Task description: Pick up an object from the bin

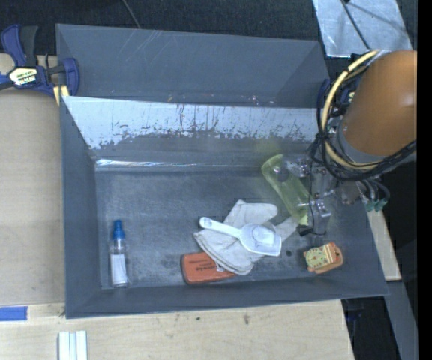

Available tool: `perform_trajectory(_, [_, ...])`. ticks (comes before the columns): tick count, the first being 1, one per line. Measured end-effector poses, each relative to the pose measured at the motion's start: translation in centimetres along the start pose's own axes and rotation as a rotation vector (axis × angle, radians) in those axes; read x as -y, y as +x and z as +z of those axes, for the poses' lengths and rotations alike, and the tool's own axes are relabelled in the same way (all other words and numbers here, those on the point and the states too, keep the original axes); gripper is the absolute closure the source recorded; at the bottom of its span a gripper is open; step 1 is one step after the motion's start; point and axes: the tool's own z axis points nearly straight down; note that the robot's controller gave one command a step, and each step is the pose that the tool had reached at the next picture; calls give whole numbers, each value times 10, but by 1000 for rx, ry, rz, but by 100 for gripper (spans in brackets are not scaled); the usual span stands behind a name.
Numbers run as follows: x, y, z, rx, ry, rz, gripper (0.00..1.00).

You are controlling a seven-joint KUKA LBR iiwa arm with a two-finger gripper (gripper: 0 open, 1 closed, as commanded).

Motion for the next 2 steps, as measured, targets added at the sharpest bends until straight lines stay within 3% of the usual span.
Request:
perform_trajectory(1, [-44,8,44,-8,-2,-32,0])
perform_trajectory(2, [-70,2,73,-7,-4,-122,0])
